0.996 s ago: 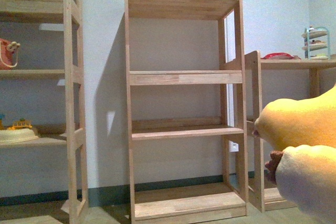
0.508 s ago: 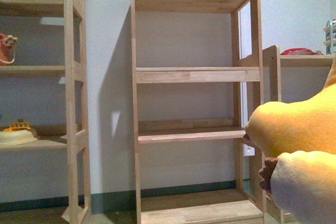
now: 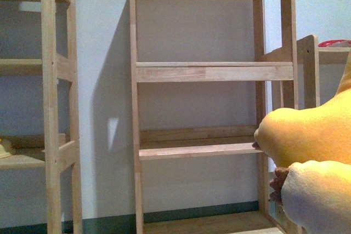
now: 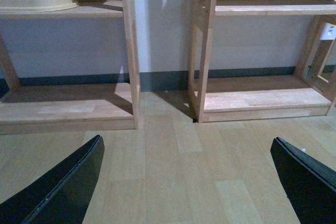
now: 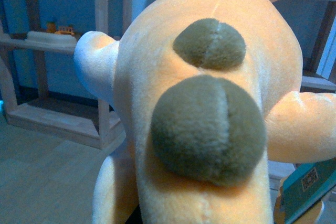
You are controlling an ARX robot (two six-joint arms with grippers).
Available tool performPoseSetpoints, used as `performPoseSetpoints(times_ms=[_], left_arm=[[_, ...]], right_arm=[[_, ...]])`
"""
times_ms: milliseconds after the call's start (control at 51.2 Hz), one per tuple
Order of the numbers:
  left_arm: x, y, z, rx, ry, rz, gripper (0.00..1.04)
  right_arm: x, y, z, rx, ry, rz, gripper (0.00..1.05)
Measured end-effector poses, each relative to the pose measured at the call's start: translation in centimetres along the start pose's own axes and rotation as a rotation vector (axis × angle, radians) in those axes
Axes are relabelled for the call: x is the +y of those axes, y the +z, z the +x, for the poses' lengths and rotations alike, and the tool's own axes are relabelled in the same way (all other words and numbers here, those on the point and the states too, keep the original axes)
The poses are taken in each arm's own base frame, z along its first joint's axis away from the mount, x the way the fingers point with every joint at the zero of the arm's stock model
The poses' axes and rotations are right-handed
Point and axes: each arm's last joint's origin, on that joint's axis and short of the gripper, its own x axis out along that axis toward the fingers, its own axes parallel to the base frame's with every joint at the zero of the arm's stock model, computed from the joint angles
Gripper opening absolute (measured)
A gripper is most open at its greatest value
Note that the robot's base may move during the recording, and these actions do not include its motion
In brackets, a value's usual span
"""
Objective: Put away toys
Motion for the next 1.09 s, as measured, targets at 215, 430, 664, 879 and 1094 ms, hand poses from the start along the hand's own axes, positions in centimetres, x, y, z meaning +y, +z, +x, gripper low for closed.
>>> performPoseSetpoints(times_ms=[215, 430, 664, 879, 1094], left_arm=[[0.0, 0.0, 0.0, 0.0, 0.0, 0.0, 0.98], [0.0, 0.0, 0.0, 0.0, -0.001, 0.0, 0.98], [0.01, 0.0, 0.0, 0.0, 0.003, 0.0, 0.98], [0.02, 0.01, 0.0, -0.001, 0.003, 0.0, 0.98], [0.01, 0.01, 0.0, -0.001, 0.001, 0.0, 0.98]], right_arm=[[0.0, 0.0, 0.0, 0.0, 0.0, 0.0, 0.07], [0.0, 0.0, 0.0, 0.0, 0.0, 0.0, 0.07], [0.0, 0.0, 0.0, 0.0, 0.0, 0.0, 0.07], [0.02, -0.01, 0.01, 0.001, 0.002, 0.0, 0.07], [0.01, 0.0, 0.0, 0.0, 0.001, 0.0, 0.07]])
